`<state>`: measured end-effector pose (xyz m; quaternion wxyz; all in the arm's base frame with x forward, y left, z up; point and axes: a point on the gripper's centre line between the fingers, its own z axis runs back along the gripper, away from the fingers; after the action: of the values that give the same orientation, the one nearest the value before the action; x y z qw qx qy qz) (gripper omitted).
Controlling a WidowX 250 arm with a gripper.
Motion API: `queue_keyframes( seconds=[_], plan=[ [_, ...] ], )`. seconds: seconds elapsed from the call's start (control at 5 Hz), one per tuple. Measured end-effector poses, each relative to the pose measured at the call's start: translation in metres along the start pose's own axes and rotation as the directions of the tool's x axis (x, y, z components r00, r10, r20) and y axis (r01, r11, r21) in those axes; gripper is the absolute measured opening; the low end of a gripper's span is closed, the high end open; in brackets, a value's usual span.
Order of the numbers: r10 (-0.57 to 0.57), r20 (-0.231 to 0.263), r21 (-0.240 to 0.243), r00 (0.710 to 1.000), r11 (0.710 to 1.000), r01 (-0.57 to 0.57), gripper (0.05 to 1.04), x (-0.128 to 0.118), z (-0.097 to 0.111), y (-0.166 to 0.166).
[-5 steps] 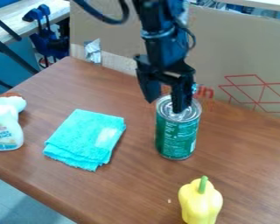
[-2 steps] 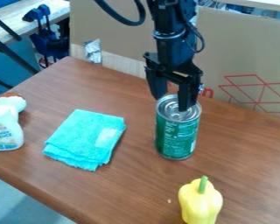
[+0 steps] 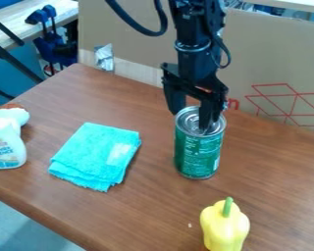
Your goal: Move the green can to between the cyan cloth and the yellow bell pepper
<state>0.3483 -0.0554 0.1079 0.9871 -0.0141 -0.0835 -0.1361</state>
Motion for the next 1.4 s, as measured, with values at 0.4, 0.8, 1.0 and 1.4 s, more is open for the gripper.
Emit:
queue_keyframes(
  seconds=[0.4, 0.8, 1.0, 1.4],
  plan=[
    [0.023, -0.2, 0.059, 0.979, 0.998, -0.012, 1.002, -0.042, -0.006, 0.005],
    [0.064, -0.282, 0.066, 0.957, 0.997, -0.047, 1.002, -0.066, -0.003, 0.002],
    [0.089, -0.337, 0.072, 0.937, 0.995, -0.068, 1.002, -0.09, 0.008, -0.002],
    [0.054, -0.481, 0.014, 0.875, 0.998, -0.054, 1.002, -0.122, 0.015, -0.016]
  ],
)
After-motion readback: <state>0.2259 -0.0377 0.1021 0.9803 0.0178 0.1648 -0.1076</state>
